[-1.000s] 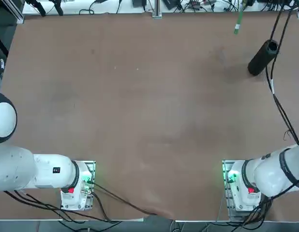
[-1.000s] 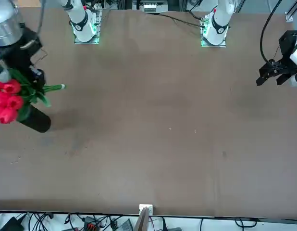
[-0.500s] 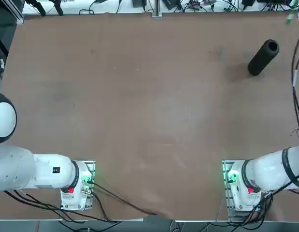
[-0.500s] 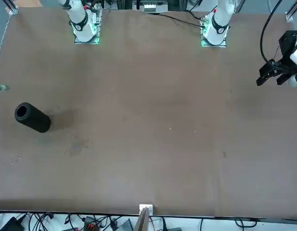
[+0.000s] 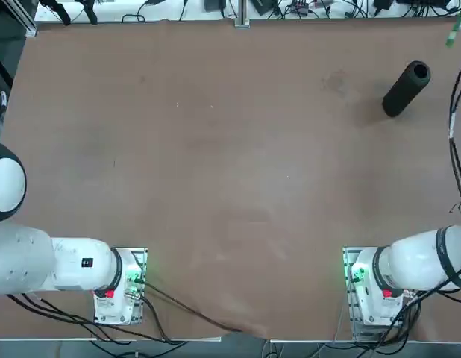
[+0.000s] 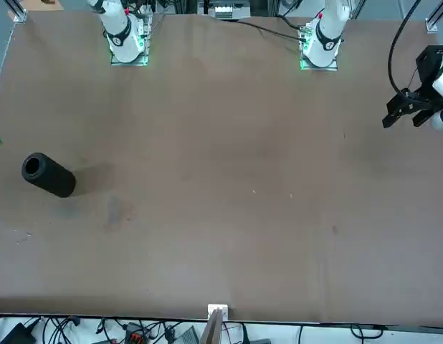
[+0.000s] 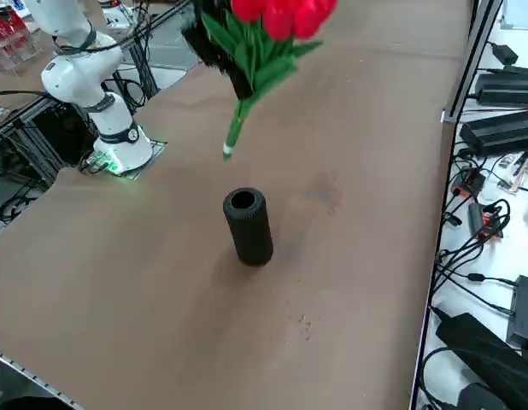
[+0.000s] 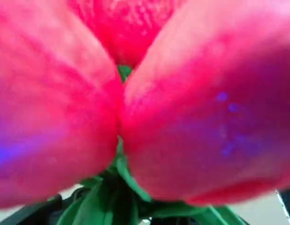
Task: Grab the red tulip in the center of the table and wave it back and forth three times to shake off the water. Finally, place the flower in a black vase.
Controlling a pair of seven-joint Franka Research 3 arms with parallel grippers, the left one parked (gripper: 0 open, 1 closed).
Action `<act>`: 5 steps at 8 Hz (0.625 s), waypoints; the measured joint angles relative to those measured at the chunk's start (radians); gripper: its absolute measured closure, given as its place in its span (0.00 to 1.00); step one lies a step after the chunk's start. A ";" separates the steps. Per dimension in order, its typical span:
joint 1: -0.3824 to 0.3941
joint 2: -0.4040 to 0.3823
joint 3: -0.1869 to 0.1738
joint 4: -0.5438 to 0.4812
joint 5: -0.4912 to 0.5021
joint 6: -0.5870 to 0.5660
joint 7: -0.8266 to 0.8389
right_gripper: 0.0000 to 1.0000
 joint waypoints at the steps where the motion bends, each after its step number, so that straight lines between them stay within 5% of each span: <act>1: -0.003 -0.015 0.000 -0.102 0.000 0.120 0.029 0.74; 5: -0.003 -0.065 0.001 -0.285 0.000 0.283 0.084 0.74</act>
